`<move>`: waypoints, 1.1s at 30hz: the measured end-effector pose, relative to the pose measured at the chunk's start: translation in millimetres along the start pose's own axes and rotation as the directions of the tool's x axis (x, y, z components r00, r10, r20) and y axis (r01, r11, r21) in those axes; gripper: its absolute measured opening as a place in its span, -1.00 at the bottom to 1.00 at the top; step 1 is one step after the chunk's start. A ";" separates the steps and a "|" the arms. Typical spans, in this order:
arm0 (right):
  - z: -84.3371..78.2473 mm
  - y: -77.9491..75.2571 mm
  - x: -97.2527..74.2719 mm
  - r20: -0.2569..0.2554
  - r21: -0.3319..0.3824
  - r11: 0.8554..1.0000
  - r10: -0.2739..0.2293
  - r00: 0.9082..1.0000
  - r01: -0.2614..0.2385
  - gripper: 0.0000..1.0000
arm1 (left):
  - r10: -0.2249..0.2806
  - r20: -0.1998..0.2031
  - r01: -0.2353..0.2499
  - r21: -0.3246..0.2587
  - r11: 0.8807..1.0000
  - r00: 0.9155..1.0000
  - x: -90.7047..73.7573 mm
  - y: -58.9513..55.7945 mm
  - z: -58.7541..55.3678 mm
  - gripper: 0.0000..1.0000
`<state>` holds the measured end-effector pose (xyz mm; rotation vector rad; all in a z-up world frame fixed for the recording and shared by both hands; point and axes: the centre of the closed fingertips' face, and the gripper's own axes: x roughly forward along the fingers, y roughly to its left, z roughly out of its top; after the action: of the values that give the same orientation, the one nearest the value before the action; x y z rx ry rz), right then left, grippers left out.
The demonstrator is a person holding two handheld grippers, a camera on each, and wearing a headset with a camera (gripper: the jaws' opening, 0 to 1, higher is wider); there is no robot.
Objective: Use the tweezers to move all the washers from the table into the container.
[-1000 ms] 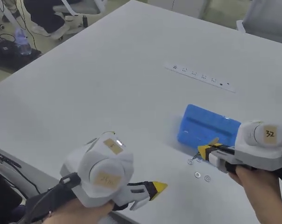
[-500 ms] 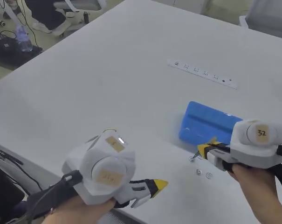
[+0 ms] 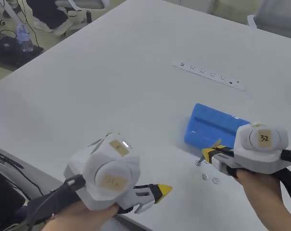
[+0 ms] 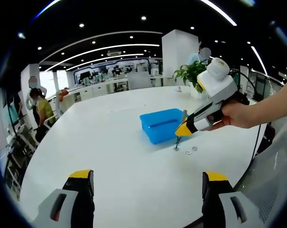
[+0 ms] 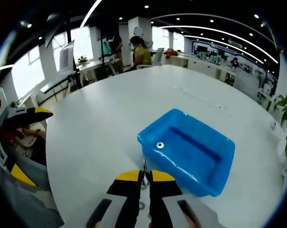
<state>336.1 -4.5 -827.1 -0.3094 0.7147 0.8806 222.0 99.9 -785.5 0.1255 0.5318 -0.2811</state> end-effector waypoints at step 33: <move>38.1 -2.0 -37.4 0.018 0.063 0.998 0.031 0.999 -0.032 -0.96 | -0.012 -0.009 0.012 0.013 1.000 1.000 0.9 -2.9 -1.8 0.97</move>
<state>338.5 -8.0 -773.9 -0.2348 0.7314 0.8875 221.0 97.3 -787.7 0.1367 0.5400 -0.2958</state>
